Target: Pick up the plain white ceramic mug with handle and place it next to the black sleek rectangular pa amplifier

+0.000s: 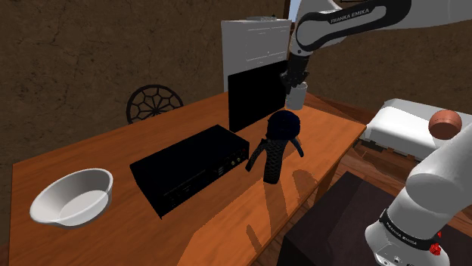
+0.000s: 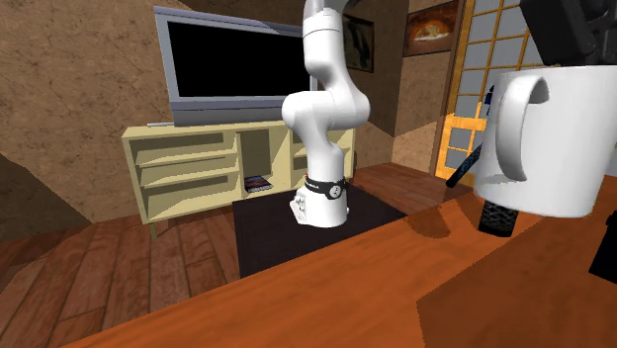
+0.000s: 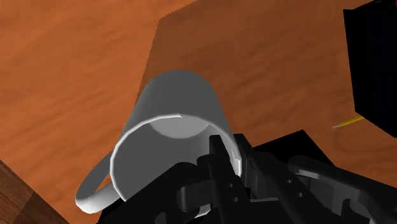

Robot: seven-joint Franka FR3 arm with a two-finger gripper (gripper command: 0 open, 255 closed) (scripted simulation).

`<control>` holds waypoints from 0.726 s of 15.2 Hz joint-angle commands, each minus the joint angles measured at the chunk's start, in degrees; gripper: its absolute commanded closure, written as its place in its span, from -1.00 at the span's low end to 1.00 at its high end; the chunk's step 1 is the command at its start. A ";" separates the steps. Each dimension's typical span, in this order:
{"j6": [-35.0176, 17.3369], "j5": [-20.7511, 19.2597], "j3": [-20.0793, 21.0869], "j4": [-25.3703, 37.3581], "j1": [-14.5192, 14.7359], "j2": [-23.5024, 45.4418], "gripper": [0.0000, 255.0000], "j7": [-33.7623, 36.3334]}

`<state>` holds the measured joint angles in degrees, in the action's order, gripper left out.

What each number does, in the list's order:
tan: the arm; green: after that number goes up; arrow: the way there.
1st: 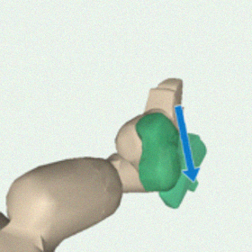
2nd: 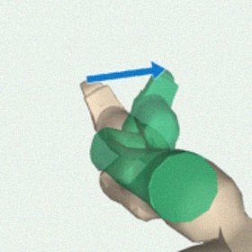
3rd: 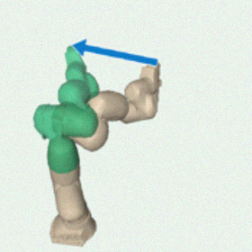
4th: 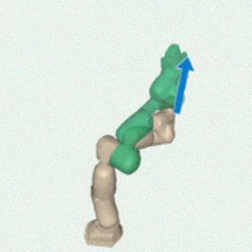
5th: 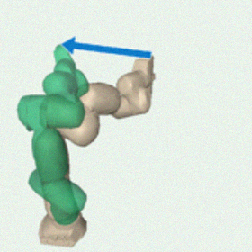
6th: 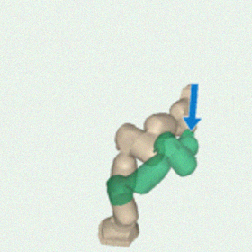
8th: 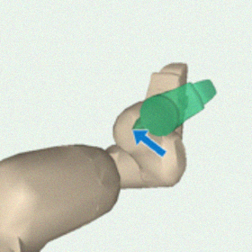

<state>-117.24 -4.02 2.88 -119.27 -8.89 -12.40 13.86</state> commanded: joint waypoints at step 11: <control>4.52 -4.25 7.56 21.91 6.02 18.90 1.00 14.59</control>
<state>-113.32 -7.80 9.94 -99.30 -3.48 5.02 27.25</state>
